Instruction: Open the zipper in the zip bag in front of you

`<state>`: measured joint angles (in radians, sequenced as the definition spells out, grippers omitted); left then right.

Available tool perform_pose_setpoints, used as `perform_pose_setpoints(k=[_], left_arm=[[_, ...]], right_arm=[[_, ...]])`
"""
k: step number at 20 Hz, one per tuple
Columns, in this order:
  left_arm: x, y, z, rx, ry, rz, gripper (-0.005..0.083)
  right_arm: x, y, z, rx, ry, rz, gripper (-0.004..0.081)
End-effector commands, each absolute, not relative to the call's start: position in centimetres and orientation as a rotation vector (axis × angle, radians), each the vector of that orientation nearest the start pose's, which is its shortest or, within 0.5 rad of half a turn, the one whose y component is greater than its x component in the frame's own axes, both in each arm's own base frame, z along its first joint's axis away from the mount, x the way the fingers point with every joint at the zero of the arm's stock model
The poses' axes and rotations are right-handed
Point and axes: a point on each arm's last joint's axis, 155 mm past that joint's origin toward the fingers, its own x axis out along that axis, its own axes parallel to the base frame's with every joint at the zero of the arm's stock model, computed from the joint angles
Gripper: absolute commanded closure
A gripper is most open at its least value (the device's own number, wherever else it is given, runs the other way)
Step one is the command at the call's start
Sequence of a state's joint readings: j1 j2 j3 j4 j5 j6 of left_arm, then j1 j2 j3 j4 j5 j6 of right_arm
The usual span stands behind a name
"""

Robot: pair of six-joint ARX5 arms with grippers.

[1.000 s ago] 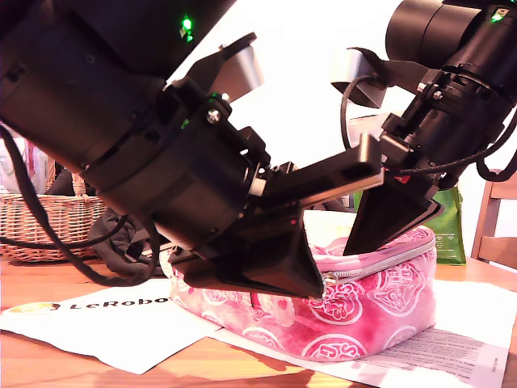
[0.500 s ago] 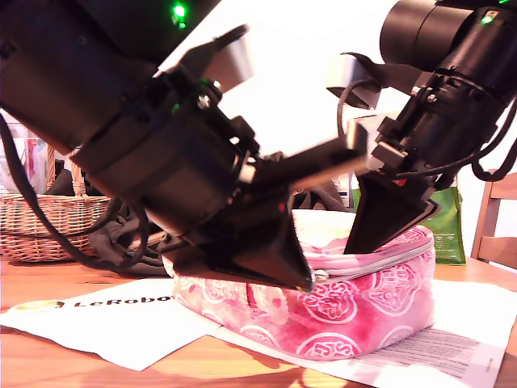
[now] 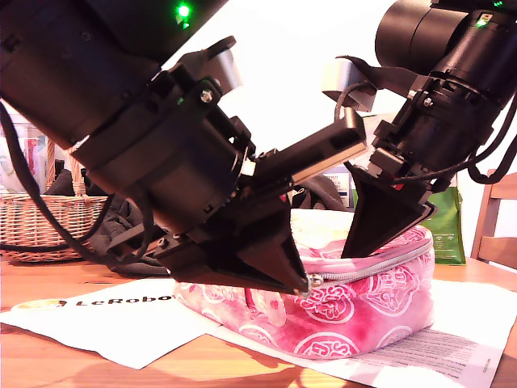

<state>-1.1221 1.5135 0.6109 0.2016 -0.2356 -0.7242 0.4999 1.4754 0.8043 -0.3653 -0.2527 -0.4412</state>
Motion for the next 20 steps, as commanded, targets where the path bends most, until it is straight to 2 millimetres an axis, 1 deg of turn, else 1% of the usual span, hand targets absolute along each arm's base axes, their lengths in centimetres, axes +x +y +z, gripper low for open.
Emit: perform_pose_setpoints(k=[1, 5, 7, 11, 16, 20], left_arm=[[20.5, -31.2, 3.3, -0.148, 0.855, -0.525, 0.0797], [21.0, -30.8, 3.7, -0.128, 0.824, -0.508, 0.0797], [21.4, -30.6, 4.3, -0.132, 0.8, -0.495, 0.0797], [22.1, -29.3, 5.1, -0.112, 0.761, -0.438, 0.0797], [22.2, -28.4, 4.8, -0.054, 0.759, -0.419, 0.0797], [22.7, -27.5, 4.8, 0.022, 0.727, -0.392, 0.0797]], right_arm=[[26.2, 16.8, -0.8, -0.558, 1.103, 0.828, 0.0781], [26.1, 16.6, -1.2, -0.564, 1.121, 0.822, 0.0781], [26.2, 16.3, -1.5, -0.575, 1.13, 0.811, 0.0781], [26.1, 16.2, -1.8, -0.578, 1.139, 0.808, 0.0781], [26.0, 16.2, -2.1, -0.578, 1.149, 0.809, 0.0781], [26.0, 16.2, -2.1, -0.579, 1.149, 0.809, 0.0781]])
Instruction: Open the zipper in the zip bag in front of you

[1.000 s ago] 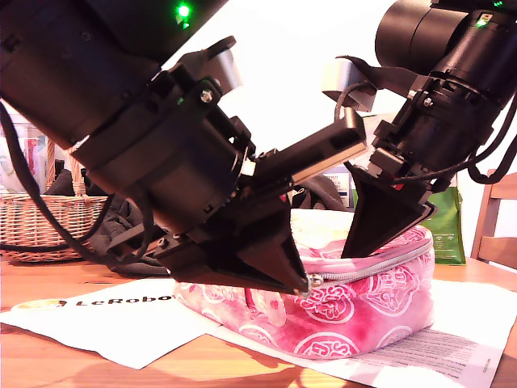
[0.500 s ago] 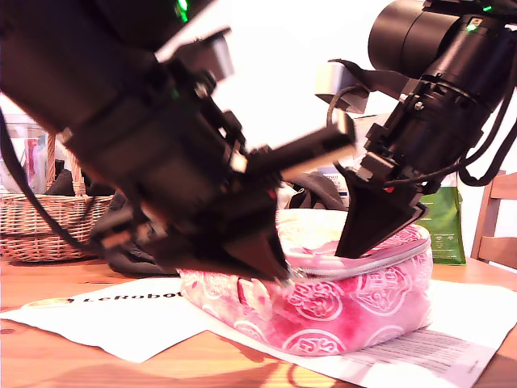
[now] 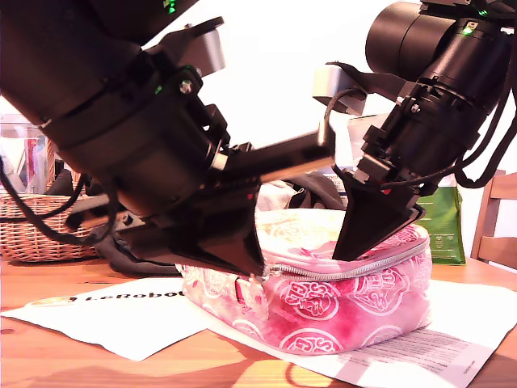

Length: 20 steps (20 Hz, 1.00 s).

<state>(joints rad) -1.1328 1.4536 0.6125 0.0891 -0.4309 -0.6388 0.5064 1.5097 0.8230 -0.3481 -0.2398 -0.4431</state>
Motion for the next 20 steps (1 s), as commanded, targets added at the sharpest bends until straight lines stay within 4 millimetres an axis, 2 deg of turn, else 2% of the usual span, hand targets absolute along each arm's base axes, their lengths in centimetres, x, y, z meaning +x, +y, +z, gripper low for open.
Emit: perform_pose_setpoints(k=[1, 15, 20], left_arm=[[22.8, -27.4, 4.8, 0.031, 0.722, -0.391, 0.0797], [25.8, -24.2, 5.1, 0.181, 0.666, -0.307, 0.0797], [26.4, -23.6, 5.1, 0.238, 0.658, -0.309, 0.0797]], right_arm=[[26.0, 16.2, -2.1, -0.579, 1.149, 0.809, 0.0781], [25.8, 16.0, -2.2, -0.58, 1.161, 0.811, 0.0781], [25.7, 16.0, -2.2, -0.581, 1.163, 0.812, 0.0781]])
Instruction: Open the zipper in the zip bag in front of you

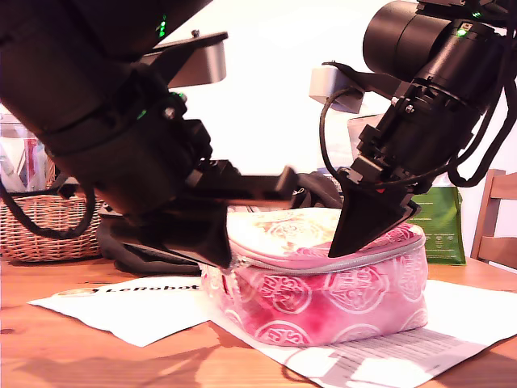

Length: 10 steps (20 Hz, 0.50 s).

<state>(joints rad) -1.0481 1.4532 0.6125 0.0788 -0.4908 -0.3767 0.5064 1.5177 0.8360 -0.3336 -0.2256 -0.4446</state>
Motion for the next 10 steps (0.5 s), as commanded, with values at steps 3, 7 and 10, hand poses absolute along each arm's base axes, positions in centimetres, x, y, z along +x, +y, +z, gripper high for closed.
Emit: perform_pose_setpoints(k=[3, 7, 10], left_arm=[[25.5, -25.4, 5.0, 0.202, 0.679, -0.397, 0.0797], [24.1, -28.9, 6.2, 0.16, 0.643, -0.546, 0.0797], [23.2, -30.7, 6.7, 0.144, 0.632, -0.648, 0.0797]], right_arm=[[25.9, 16.1, -2.1, -0.579, 1.155, 0.811, 0.0781], [26.0, 18.4, -0.7, -0.671, 1.035, 0.901, 0.0781], [26.5, 19.5, 2.0, -0.782, 0.896, 0.92, 0.0781]])
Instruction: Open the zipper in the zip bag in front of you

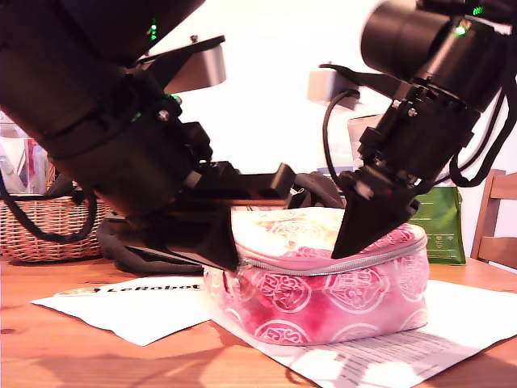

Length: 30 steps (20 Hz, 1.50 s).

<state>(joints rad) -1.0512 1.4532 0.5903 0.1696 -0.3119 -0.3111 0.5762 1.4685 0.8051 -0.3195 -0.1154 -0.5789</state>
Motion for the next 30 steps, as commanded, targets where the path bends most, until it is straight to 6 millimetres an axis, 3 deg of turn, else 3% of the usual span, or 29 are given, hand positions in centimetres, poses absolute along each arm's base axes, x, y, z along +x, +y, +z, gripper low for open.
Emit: perform_pose_setpoints(k=[1, 5, 10, 12, 15, 18, 20, 27, 30], left_arm=[[23.0, -31.2, 6.9, 0.132, 0.631, -0.673, 0.0797], [22.4, -33.1, 8.3, 0.086, 0.604, -0.762, 0.0797], [22.3, -34.6, 9.9, 0.063, 0.582, -0.821, 0.0797], [22.2, -34.7, 10.0, 0.077, 0.574, -0.832, 0.0797], [22.1, -34.8, 10.0, 0.079, 0.577, -0.842, 0.0797], [22.0, -34.8, 9.9, 0.08, 0.579, -0.847, 0.0797], [21.9, -34.9, 10.0, 0.078, 0.58, -0.854, 0.0797], [21.3, -35.9, 10.7, 0.046, 0.571, -0.907, 0.0797], [21.2, -36.3, 11.2, 0.032, 0.562, -0.93, 0.0797]], right_arm=[[26.8, 19.3, 2.8, -0.808, 0.864, 0.91, 0.0781], [26.2, 18.8, 6.4, -0.855, 0.767, 0.918, 0.078], [24.1, 18.9, 8.8, -0.942, 0.688, 0.967, 0.078], [23.3, 20.0, 9.5, -0.968, 0.642, 0.996, 0.0753], [22.1, 21.4, 9.7, -1.069, 0.572, 1.066, 0.0586], [22.5, 21.8, 9.9, -1.168, 0.503, 1.077, 0.0557], [22.5, 21.5, 9.6, -1.224, 0.496, 1.091, 0.0464], [23.3, 21.6, 7.9, -1.309, 0.505, 1.109, 0.0455], [24.4, 21.7, 7.9, -1.334, 0.489, 1.07, 0.0516]])
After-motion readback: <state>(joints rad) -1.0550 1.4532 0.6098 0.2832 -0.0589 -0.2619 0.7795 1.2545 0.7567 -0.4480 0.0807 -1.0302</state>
